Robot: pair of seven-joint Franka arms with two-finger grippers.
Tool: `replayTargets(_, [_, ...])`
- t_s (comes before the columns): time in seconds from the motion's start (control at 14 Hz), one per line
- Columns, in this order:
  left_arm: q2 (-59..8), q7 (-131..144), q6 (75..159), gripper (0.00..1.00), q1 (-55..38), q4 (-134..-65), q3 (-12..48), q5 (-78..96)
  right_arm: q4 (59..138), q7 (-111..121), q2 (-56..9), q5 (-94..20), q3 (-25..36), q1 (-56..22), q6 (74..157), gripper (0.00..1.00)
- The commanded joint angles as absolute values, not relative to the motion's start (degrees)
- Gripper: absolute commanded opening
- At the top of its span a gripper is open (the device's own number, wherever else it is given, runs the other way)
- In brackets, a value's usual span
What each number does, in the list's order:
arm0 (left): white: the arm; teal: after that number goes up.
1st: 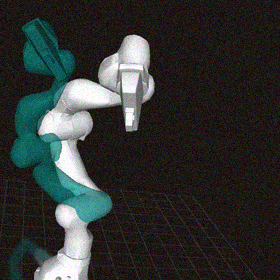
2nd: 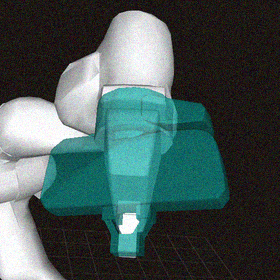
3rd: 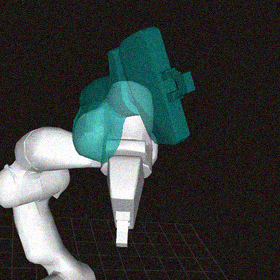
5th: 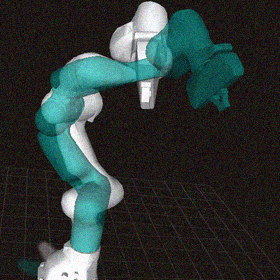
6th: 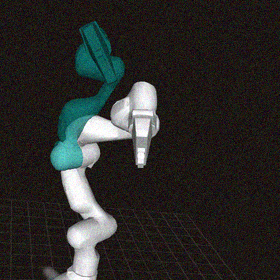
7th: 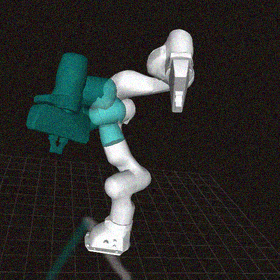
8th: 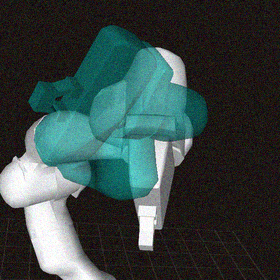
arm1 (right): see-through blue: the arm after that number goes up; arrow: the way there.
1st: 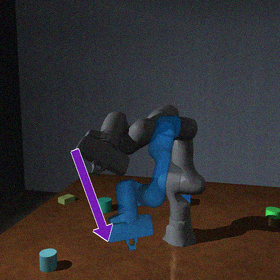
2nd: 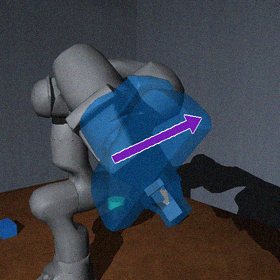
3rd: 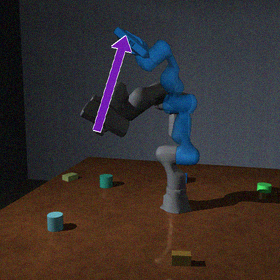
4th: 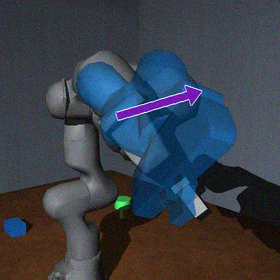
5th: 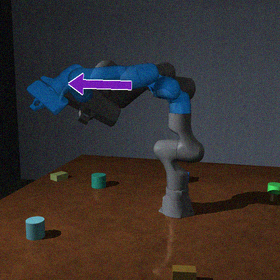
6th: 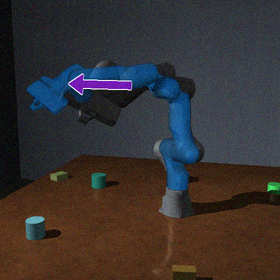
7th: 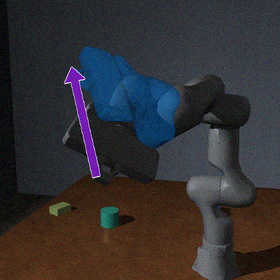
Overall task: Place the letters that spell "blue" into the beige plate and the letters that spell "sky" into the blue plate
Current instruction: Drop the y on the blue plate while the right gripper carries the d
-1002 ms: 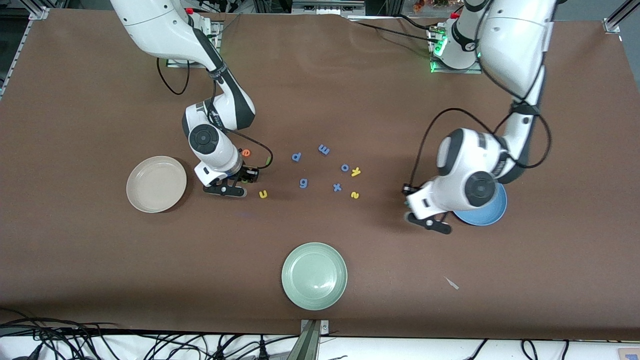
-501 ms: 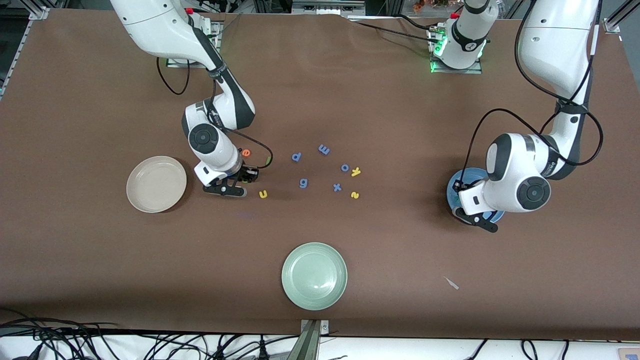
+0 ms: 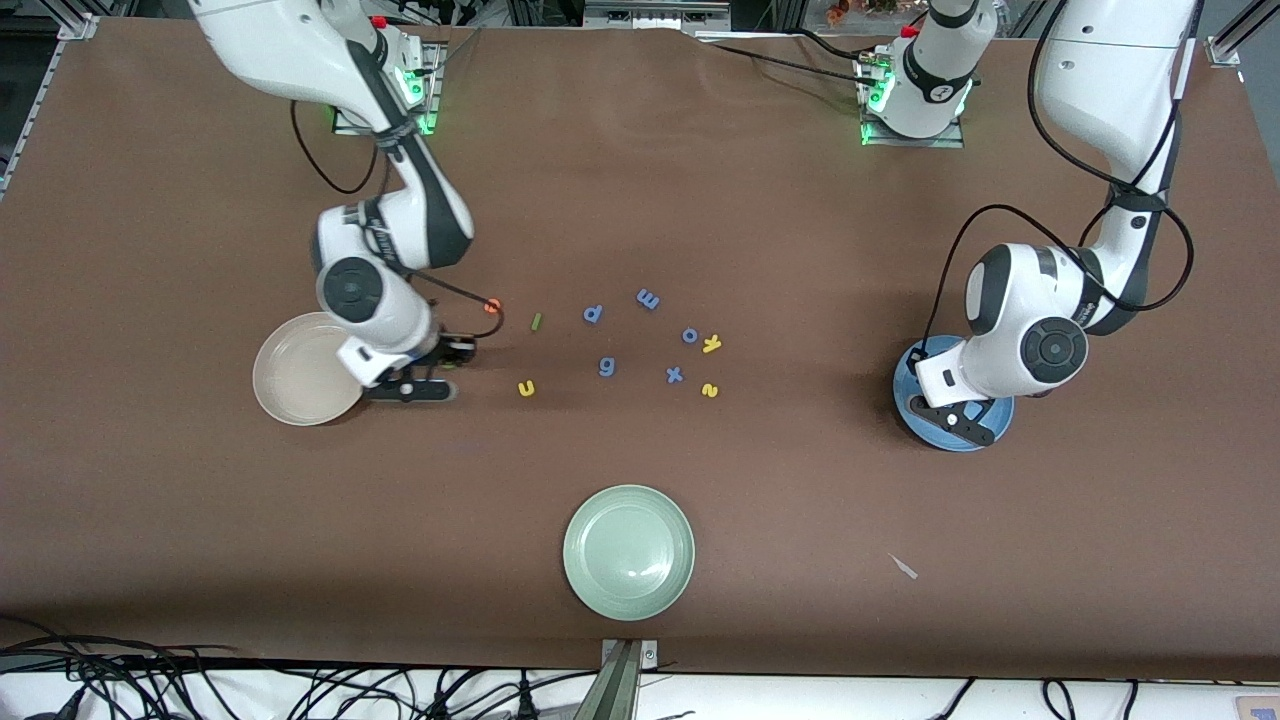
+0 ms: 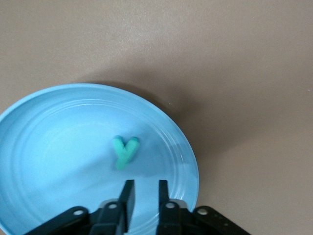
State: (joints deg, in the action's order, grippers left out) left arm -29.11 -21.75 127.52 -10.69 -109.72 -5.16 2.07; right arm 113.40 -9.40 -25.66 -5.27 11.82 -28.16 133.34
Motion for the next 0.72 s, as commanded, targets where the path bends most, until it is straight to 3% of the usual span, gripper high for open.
replayTargets(0.0, [-25.8, -21.8, 128.4, 0.51, -10.4, -111.7, -3.8, 0.4, 120.6, 2.2, -19.8, -5.8, 17.3, -28.3, 133.2, 0.24])
replayTargets(0.21, [-25.2, -20.4, 133.2, 0.50, -14.9, -111.8, -2.0, 1.6, 122.3, 12.5, -19.4, -5.8, 25.4, -28.0, 131.4, 0.23])
replayTargets(0.43, [-27.1, -8.1, 137.8, 0.49, -22.6, -111.4, -2.0, 3.5, 122.3, 13.9, -21.3, -5.9, 26.7, -26.5, 131.9, 0.28])
replayTargets(0.57, [-29.5, 1.8, 139.4, 0.49, -29.1, -110.4, -2.0, 5.5, 122.3, 12.9, -21.7, -6.0, 26.7, -26.5, 131.9, 0.71])
replayTargets(0.64, [-31.4, 5.9, 140.3, 0.49, -31.4, -108.3, -2.0, 6.6, 122.1, 12.8, -21.6, -6.2, 26.7, -26.5, 131.7, 1.00])
